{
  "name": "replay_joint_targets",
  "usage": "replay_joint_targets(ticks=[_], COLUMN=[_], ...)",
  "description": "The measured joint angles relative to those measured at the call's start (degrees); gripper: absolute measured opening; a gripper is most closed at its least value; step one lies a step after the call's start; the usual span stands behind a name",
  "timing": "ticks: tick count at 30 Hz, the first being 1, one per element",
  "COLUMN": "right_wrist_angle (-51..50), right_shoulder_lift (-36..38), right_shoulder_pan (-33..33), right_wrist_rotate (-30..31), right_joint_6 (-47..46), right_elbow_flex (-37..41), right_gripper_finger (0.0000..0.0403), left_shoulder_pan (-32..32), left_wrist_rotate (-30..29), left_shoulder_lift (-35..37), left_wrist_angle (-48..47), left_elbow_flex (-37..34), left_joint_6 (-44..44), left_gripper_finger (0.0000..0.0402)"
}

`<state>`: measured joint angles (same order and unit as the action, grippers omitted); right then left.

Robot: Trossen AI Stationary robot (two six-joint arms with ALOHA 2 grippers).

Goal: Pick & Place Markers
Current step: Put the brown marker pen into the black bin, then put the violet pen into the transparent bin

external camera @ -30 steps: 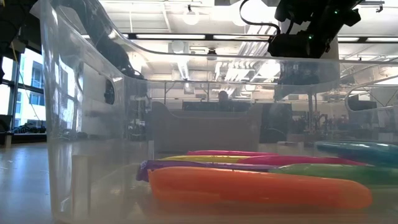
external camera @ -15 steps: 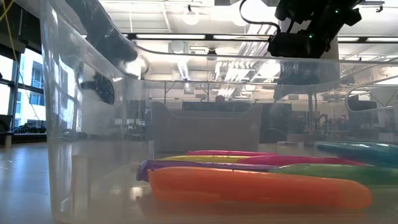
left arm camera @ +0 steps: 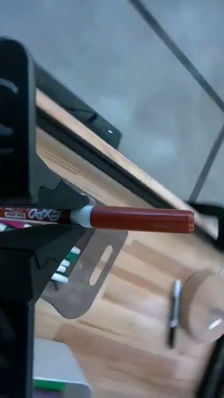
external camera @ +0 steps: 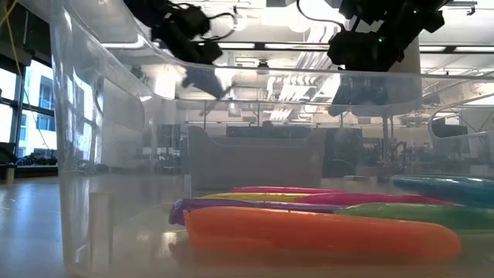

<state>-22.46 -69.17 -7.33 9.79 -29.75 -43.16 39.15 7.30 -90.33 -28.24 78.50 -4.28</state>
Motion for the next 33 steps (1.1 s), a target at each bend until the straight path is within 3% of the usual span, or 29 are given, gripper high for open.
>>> replay_joint_targets(ticks=[4,9,18,23,27,30,33], right_wrist_angle=[0.1,-0.4,-0.8,-1.0,-1.3,-1.3,-1.3], right_shoulder_lift=[0.0,0.0,0.0,0.0,0.0,0.0,0.0], right_shoulder_pan=[0.0,0.0,0.0,0.0,0.0,0.0,0.0], right_wrist_rotate=[-0.1,0.2,-0.4,-0.6,-0.6,-0.8,-0.8], right_joint_6=[0.1,1.2,0.3,0.6,0.2,-1.2,-3.0], right_elbow_flex=[0.0,0.0,0.0,0.0,0.0,0.0,0.0], right_gripper_finger=[0.0002,0.0001,0.0002,0.0001,0.0002,0.0001,0.0001], left_shoulder_pan=[-2.1,-4.9,-9.0,-10.0,-10.8,-11.4,-12.1], left_wrist_rotate=[1.5,-3.8,-8.0,-9.6,-6.6,-5.1,-5.7], left_shoulder_lift=[-7.4,-13.7,-14.5,-11.3,-6.2,-0.2,6.9], left_wrist_angle=[-5.4,-12.9,-17.2,-20.6,-21.7,-20.4,-16.0], left_elbow_flex=[6.5,9.7,9.8,9.8,9.6,6.3,-1.8], left_joint_6=[-5.5,-8.9,-9.0,-6.9,-2.6,-1.2,1.5], left_gripper_finger=[0.0019,0.0050,0.0103,0.0110,0.0111,0.0099,0.0068])
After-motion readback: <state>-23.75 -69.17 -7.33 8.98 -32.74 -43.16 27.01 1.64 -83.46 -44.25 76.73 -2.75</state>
